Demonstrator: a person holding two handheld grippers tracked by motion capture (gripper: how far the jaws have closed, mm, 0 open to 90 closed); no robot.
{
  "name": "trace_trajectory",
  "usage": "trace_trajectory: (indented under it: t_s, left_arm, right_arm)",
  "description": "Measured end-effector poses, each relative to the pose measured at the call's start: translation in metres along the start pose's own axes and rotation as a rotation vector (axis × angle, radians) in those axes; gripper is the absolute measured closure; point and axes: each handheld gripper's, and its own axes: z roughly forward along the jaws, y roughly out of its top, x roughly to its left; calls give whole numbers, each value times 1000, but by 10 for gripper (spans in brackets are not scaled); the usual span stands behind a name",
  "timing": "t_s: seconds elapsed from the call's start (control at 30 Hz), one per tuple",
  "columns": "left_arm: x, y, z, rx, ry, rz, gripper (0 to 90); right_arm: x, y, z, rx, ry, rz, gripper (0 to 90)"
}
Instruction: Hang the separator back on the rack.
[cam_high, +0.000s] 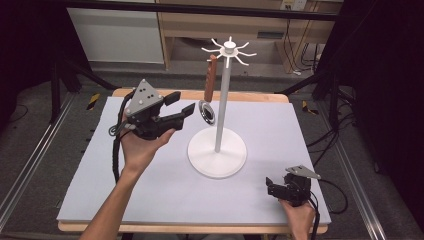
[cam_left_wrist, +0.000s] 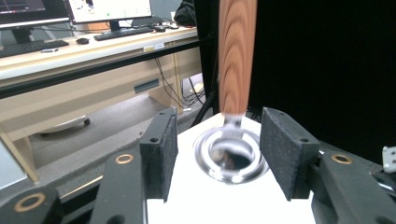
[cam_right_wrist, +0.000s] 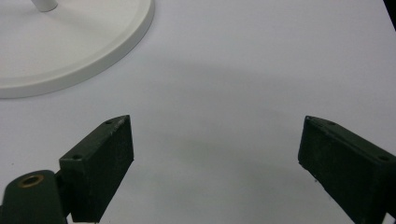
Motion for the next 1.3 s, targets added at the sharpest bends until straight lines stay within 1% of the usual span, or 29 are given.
trace_trajectory:
  t_s: [0.03, 0.07, 0.13, 0.17, 0.2, 0.23, 0.27, 0.3, 0.37, 0.4, 0.43, 0.47, 0.53, 0.63, 0.67, 0.7, 0.77, 0.8, 0.87, 0.9, 0.93, 0.97, 1.0, 1.1, 1.13, 1.17, 1.2, 1.23, 1.3]
  left_arm:
    - [0, 0, 0, 0, 0, 0, 448]
    - [3, -9, -4, 8, 14, -5, 443]
    - [5, -13, -5, 7, 16, 0, 439]
    - [5, -17, -7, 17, 10, -14, 434]
    - [7, -26, -10, 31, 14, -24, 424]
    - [7, -26, -10, 31, 14, -24, 421]
    - [9, -36, -12, 41, 14, -36, 418]
    - [9, -36, -12, 41, 14, -36, 414]
    - [14, -45, -14, 52, 14, -43, 411]
    - [17, -56, -15, 68, 23, -57, 406]
    - [17, -56, -15, 68, 23, -57, 402]
    - [21, -67, -16, 86, 30, -67, 400]
    - [24, -78, -18, 102, 38, -73, 393]
    - [27, -88, -20, 117, 43, -79, 389]
    - [30, -98, -20, 134, 56, -89, 389]
    - [30, -98, -20, 134, 56, -89, 389]
    - [32, -109, -18, 160, 66, -96, 388]
    - [33, -119, -18, 186, 74, -97, 384]
    - [36, -129, -18, 209, 83, -98, 379]
    - [36, -129, -18, 209, 83, -98, 377]
    - [37, -134, -19, 219, 88, -103, 377]
    - [39, -140, -20, 229, 97, -106, 373]
    - [44, -149, -23, 253, 116, -117, 373]
    - [49, -158, -27, 274, 133, -127, 371]
    - [54, -168, -30, 297, 149, -135, 370]
    - [54, -168, -30, 297, 149, -135, 368]
    - [59, -176, -35, 314, 167, -144, 367]
    - [59, -176, -35, 314, 167, -144, 365]
    - [64, -189, -41, 330, 194, -153, 362]
  right_arm:
    - [0, 0, 0, 0, 0, 0, 107]
    - [0, 0, 1, 2, -1, 4, 107]
    - [0, 0, 1, 2, 0, 3, 108]
    - [0, 0, 1, 4, 2, 5, 108]
    - [0, 0, 0, 2, 1, 5, 107]
    - [0, 0, 0, 2, 1, 5, 107]
    - [0, -1, 0, 0, -2, 6, 107]
    - [0, -1, 0, 0, -2, 6, 107]
    - [0, -1, 0, 2, -4, 1, 107]
    - [-1, -1, 0, 1, -6, 6, 107]
    - [-1, -1, 0, 1, -6, 6, 107]
    - [-2, -2, 0, 0, -7, 3, 106]
    - [-2, -2, 0, 1, -3, 9, 103]
    - [-3, -2, 1, 2, -4, 10, 104]
    - [-3, -3, 1, 2, -3, 12, 103]
    - [-3, -3, 1, 2, -3, 12, 103]
    - [-4, -3, 2, 6, -3, 15, 103]
    - [-5, -3, 2, 7, -2, 23, 103]
    - [-7, -4, 1, 7, -4, 27, 103]
    - [-7, -4, 1, 7, -4, 27, 103]
    - [-8, -4, 1, 8, -7, 28, 103]
    - [-10, -4, 1, 5, -6, 31, 104]
    - [-13, -5, 2, 8, -7, 48, 103]
    - [-15, -5, 3, 11, -5, 53, 103]
    - [-16, -6, 4, 16, -10, 60, 103]
    - [-16, -6, 4, 16, -10, 60, 103]
    - [-17, -6, 4, 18, -11, 56, 103]
    - [-17, -6, 4, 20, -12, 61, 103]
    - [-17, -6, 4, 20, -16, 64, 103]
